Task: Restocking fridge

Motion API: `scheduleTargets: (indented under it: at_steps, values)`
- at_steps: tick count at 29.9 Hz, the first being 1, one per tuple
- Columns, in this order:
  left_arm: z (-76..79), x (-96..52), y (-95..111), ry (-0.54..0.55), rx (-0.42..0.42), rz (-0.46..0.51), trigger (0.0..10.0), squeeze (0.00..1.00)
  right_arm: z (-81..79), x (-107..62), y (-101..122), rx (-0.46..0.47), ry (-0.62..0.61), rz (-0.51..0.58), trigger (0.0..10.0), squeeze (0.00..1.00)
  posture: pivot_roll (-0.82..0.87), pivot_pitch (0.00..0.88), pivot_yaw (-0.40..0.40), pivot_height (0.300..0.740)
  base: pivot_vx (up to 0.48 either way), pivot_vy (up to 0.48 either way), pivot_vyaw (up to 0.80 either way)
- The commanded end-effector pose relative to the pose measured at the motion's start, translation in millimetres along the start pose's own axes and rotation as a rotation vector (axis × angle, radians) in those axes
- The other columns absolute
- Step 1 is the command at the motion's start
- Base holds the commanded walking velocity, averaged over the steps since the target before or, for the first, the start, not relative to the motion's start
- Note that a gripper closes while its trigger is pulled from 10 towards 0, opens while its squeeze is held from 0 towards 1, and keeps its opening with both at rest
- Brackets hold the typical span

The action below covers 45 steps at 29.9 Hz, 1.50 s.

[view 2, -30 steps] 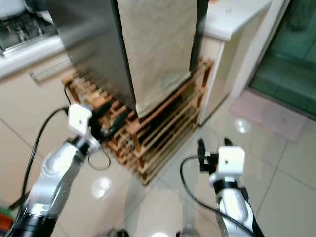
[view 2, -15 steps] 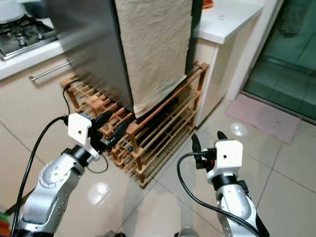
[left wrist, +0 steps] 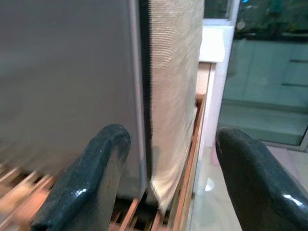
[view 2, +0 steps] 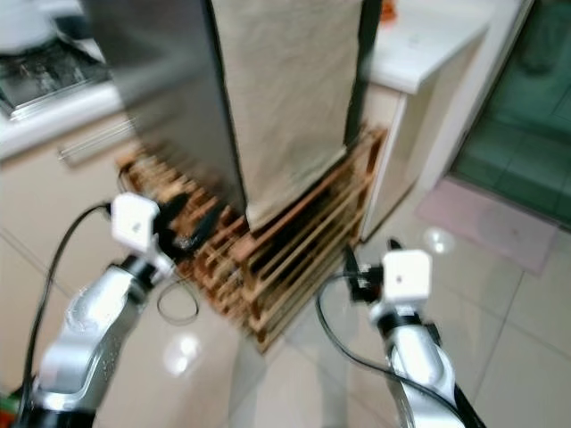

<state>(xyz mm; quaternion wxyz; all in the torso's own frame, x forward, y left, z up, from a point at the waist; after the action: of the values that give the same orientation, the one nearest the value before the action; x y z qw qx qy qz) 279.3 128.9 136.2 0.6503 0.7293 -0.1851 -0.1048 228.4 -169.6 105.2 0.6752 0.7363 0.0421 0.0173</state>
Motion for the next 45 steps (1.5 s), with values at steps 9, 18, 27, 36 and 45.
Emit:
scheduleTargets:
  at_steps: [9,18,27,36,45]
  values:
    - [13.3,19.7,14.7,-0.079,0.077,0.021,10.0,0.00,7.5,1.3,-2.3,-0.016,-0.020,-0.003,10.0,0.00,-0.17,0.028,0.065,0.724,0.192,0.000,0.00]
    - [9.4,37.4,39.4,-0.088,0.084,0.073,10.0,0.00,9.5,0.2,-7.6,-0.019,-0.023,-0.019,10.0,0.00,-0.17,0.033,0.068,0.724,0.000,0.000,0.00]
    - [23.4,60.3,57.4,-0.175,0.030,0.091,10.0,0.00,11.6,-1.5,-12.8,-0.025,-0.028,-0.035,10.0,0.00,-0.19,0.037,0.077,0.724,0.000,0.000,0.00]
    - [38.8,63.2,59.7,-0.237,-0.069,0.084,10.0,0.00,14.7,-2.2,-15.7,-0.029,-0.035,-0.045,10.0,0.00,-0.19,0.043,0.074,0.724,0.000,0.000,0.00]
    - [44.0,76.4,58.2,-0.259,-0.032,0.074,10.0,0.00,4.5,-9.6,-1.5,0.064,0.149,-0.053,10.0,0.00,-0.20,0.046,0.076,0.724,0.000,0.000,0.00]
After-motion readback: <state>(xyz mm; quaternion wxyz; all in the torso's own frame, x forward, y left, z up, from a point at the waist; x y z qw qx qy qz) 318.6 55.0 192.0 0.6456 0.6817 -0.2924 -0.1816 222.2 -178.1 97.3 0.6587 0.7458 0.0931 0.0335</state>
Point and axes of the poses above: a point about 5 cm out from each wrist's last joint towards the gripper, its own x axis pointing out of the wrist towards the gripper, its own y axis along the axis of the wrist's last joint, z = x × y, the point moved 1 cm from there along x, pointing out of the wrist towards the gripper, and after that the axes turned 9 degrees about x, right-handed, at the moved point
